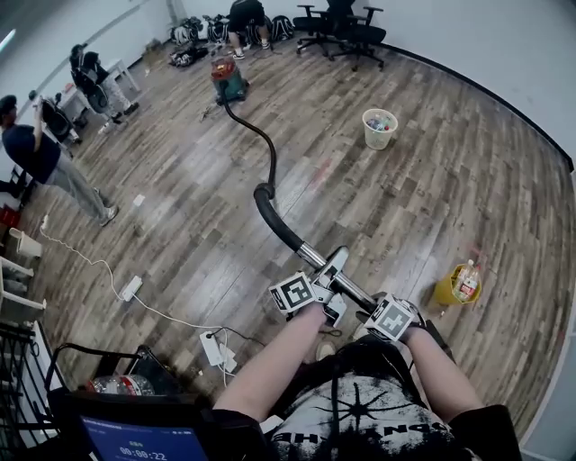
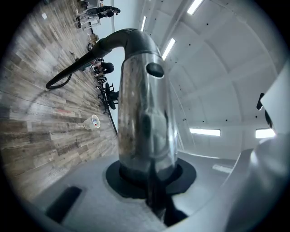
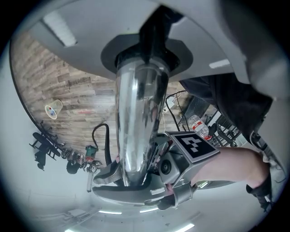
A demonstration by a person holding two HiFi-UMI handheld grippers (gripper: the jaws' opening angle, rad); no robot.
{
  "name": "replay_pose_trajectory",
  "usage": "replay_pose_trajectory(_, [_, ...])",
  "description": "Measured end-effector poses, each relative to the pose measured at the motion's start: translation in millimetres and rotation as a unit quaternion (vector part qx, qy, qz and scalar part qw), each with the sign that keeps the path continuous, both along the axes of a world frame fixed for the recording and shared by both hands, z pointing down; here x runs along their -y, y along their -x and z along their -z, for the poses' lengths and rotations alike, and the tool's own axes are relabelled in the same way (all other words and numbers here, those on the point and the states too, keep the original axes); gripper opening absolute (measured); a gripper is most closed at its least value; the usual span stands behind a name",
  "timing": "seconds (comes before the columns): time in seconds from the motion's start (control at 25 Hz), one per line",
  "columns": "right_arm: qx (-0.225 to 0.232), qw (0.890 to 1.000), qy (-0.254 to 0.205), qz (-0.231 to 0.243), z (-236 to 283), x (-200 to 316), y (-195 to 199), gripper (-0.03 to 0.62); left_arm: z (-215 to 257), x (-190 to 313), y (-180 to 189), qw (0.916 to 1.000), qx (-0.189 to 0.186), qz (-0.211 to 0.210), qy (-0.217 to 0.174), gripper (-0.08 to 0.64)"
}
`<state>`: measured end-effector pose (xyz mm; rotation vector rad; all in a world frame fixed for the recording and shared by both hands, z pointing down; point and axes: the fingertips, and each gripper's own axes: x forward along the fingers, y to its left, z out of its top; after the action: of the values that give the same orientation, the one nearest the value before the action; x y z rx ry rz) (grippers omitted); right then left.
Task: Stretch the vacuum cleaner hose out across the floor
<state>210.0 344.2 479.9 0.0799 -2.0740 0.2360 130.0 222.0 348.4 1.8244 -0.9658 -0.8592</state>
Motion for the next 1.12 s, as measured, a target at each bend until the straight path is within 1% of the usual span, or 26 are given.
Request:
replay_pose_trajectory(0.2, [0.000, 1.000, -0.013, 0.012, 7, -11, -10, 0.077, 8, -16, -7, 0.9999, 0.001, 0.014, -0.005, 0.055])
replay_pose_trajectory(0.36, [0.000, 0.999, -0.022, 0.022, 9, -17, -29, 0.077, 13, -25, -22, 0.9995, 0.009, 0.030, -0.003, 0.055])
replay_pose_trajectory(0.48, [-0.002, 0.999, -0.034, 0.030, 12, -21, -52, 0.077, 14, -32, -44, 0.9991, 0.010, 0.042, 0.001, 0.055])
replay_pose_trajectory(0.6, [-0.011, 0.998, -0.054, 0.036, 10, -19, -82, 0.075, 12, -37, -69, 0.9985, 0.010, 0.054, 0.006, 0.055])
replay_pose_trajectory(0.72, [-0.020, 0.997, -0.062, 0.039, 3, -25, -114, 0.075, 6, -43, -98, 0.9980, 0.007, 0.062, 0.011, 0.055])
replay_pose_trajectory(0.92, [-0.020, 0.997, -0.064, 0.039, -1, -44, -155, 0.075, 2, -63, -138, 0.9978, 0.007, 0.064, 0.012, 0.055])
replay_pose_trajectory(1.12, [-0.014, 0.997, -0.066, 0.035, -2, -54, -185, 0.075, 0, -72, -170, 0.9983, 0.009, 0.057, 0.012, 0.055])
